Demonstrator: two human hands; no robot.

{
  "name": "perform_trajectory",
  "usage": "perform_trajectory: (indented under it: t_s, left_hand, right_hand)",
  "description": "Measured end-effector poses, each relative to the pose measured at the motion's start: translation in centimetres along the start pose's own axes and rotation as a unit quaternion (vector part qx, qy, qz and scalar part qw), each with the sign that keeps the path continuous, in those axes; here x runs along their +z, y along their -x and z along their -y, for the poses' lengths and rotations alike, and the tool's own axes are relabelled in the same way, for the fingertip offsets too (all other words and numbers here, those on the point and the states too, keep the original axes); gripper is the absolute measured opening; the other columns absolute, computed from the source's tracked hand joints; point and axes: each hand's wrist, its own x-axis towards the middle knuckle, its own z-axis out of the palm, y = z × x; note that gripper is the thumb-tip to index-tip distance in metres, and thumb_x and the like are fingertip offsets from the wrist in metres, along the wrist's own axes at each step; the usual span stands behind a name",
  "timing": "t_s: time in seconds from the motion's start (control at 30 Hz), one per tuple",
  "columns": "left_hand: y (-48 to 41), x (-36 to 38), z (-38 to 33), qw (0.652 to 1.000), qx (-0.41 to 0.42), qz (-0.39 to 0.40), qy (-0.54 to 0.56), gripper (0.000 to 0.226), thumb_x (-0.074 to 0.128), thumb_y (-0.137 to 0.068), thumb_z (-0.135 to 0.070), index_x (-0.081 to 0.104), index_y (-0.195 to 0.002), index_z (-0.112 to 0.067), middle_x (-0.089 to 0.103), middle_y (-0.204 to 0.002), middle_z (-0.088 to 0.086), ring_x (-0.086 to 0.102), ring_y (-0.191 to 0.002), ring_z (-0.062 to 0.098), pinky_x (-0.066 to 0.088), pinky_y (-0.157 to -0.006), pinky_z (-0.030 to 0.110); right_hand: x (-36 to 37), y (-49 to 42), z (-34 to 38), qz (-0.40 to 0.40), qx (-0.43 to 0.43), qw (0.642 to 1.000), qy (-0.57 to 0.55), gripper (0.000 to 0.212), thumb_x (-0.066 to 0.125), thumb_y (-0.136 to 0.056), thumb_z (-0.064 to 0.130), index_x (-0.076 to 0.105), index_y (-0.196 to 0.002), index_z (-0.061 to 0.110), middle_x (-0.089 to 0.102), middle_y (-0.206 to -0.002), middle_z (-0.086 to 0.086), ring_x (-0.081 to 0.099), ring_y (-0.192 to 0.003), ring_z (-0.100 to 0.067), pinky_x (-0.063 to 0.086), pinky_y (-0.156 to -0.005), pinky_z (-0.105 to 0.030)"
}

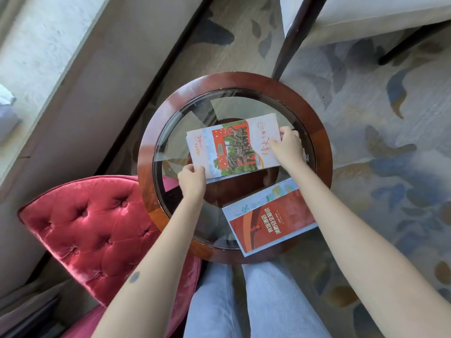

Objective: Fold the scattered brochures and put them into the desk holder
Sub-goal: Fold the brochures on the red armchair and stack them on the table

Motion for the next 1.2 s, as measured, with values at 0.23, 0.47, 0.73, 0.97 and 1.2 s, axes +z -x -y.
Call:
perform_trajectory:
  t_s: [0.23,0.47,0.73,0.97,1.2]
  left_hand:
    - [-0.5,2.1,-0.1,0.798,0.475,-0.086,-0.361,0.055,0.036,-0.094,-0.012,0.021,-0.145,0.002,0.021,-0.154,0.019,0.017,-0.144,0.03,0.007,-0.119,0.04]
    - [-4.1,6.1,-0.3,0.772,0.467,-0.056,-0.427,0.055,0.018,-0.098,-0.026,0.01,-0.147,-0.003,0.011,-0.157,0.013,0.008,-0.146,0.024,-0.001,-0.117,0.038]
    - [-5.5,6.7,1.4,0.774,0.474,-0.089,-0.411,0.056,0.019,-0.097,-0.031,0.019,-0.146,-0.005,0.024,-0.154,0.012,0.021,-0.143,0.025,0.009,-0.117,0.042]
    - [-5.4,4.2,1.9,0.812,0.422,-0.088,-0.393,0.058,0.015,-0.099,-0.035,0.012,-0.148,-0.005,0.015,-0.157,0.012,0.007,-0.146,0.019,-0.001,-0.118,0.041]
    - [-7.2,1.8,4.1,0.817,0.404,-0.099,-0.399,0.062,0.004,-0.098,-0.041,0.006,-0.148,-0.006,0.014,-0.157,0.013,0.008,-0.146,0.022,0.001,-0.119,0.041]
  right_hand:
    - [4.8,3.7,0.9,-0.114,-0.272,0.944,0.145,0.049,0.039,-0.094,0.015,0.032,-0.142,0.002,0.031,-0.15,-0.017,0.028,-0.14,-0.03,0.023,-0.115,-0.045]
    - [7.8,0.4,0.3,-0.07,-0.33,0.911,0.237,0.054,0.023,-0.095,0.026,0.028,-0.144,0.003,0.027,-0.152,-0.015,0.024,-0.142,-0.027,0.013,-0.118,-0.045]
    - [9.0,-0.3,-0.6,-0.097,-0.34,0.891,0.283,0.057,0.022,-0.094,0.03,0.023,-0.146,0.006,0.026,-0.154,-0.012,0.023,-0.143,-0.024,0.016,-0.118,-0.046]
    - [7.7,0.2,-0.1,-0.083,-0.341,0.896,0.272,0.058,0.021,-0.097,0.034,0.019,-0.147,0.006,0.02,-0.155,-0.012,0.017,-0.145,-0.023,0.006,-0.118,-0.043]
    - [5.9,-2.5,-2.1,-0.133,-0.28,0.903,0.298,0.056,0.018,-0.098,0.029,0.01,-0.148,0.005,0.014,-0.157,-0.012,0.01,-0.146,-0.022,0.003,-0.119,-0.044]
